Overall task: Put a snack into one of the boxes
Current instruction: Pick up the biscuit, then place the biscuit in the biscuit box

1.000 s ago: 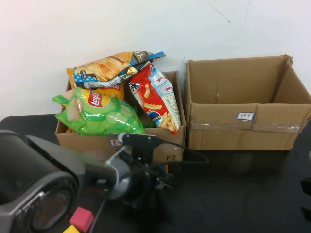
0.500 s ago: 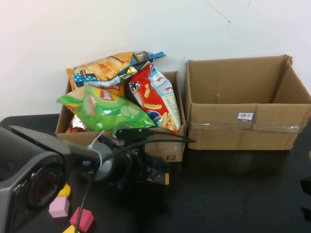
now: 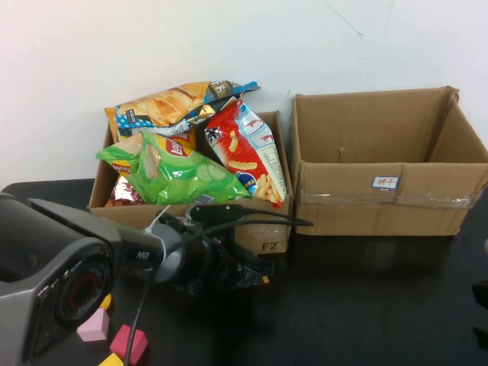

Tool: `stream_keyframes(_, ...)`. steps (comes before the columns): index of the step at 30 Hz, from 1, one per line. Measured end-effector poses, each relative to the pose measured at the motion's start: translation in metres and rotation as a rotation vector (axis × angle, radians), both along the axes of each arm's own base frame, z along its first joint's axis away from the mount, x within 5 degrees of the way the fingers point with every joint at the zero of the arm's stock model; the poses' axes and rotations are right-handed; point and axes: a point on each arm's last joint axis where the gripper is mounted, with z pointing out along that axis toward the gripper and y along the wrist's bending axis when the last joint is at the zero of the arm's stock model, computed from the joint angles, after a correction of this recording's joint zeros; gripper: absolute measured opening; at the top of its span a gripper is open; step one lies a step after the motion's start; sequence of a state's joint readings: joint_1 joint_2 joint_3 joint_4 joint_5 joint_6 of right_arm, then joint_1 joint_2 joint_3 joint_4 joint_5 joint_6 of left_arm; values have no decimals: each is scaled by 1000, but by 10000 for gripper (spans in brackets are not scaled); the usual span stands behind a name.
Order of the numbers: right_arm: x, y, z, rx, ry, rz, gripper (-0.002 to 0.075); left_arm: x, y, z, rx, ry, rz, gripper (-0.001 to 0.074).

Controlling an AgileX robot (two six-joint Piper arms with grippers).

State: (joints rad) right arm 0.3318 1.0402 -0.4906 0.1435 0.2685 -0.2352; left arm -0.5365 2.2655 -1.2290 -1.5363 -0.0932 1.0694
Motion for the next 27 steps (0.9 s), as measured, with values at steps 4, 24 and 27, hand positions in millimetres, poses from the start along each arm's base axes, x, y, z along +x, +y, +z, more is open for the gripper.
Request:
stream_keyframes(4,0,0,0,-1,0,1,-1,-3,-6,1,-52,31,-46,114)
stream_keyframes(24,0,0,0,-3,-1,2,-1,-33,-41,96,-435,85,-430,94)
stream_keyframes(27,0,0,0,-3,-1,2,-1,-39,-42,112,-475,84,-481,94)
